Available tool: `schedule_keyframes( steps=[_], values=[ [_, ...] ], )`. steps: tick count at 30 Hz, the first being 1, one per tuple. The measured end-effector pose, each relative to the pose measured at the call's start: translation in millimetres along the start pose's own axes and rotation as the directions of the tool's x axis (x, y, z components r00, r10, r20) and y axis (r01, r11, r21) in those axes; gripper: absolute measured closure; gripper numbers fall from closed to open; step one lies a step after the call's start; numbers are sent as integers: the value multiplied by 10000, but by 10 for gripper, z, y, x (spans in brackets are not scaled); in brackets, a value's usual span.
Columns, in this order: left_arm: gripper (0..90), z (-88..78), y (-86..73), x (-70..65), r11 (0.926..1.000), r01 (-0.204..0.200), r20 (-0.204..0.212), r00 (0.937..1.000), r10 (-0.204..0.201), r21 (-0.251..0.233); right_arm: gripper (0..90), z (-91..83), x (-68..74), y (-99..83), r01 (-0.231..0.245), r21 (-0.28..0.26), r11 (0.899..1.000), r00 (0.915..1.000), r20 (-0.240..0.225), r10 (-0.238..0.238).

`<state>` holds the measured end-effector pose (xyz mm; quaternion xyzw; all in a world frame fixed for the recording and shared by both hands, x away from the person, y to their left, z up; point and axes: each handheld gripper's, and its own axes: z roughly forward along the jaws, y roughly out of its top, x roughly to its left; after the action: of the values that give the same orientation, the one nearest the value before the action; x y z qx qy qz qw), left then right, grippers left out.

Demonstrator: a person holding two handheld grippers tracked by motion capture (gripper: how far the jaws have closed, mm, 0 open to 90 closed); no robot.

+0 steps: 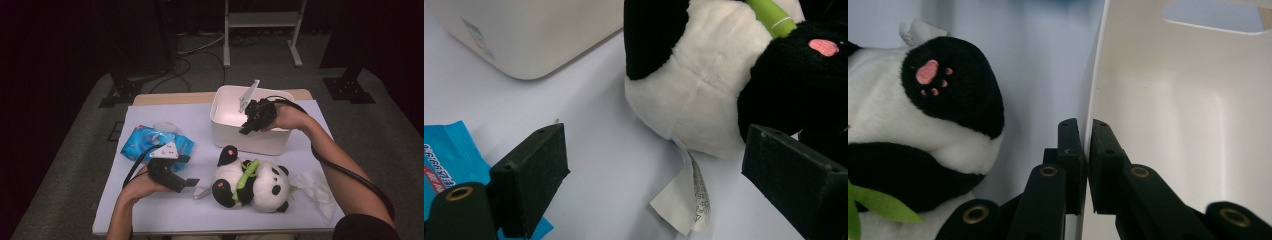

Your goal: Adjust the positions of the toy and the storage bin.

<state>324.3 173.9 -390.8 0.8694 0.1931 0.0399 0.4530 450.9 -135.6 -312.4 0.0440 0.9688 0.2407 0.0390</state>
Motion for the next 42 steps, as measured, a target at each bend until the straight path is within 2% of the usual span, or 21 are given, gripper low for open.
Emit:
schedule_keyframes(
  steps=[8,20,42],
  values=[
    [105,8,3,-7,10000,-79,28,10000,79,9,837,32,117,79,467,-65,9989,9988,-167,-468],
    [105,13,-7,0,10000,-74,50,10000,74,56,824,64,225,146,899,-130,9959,9944,-555,-905],
    [105,37,-13,-3,10000,-30,144,9999,28,89,825,66,346,139,1179,-323,9925,9882,-943,-1204]
  ],
)
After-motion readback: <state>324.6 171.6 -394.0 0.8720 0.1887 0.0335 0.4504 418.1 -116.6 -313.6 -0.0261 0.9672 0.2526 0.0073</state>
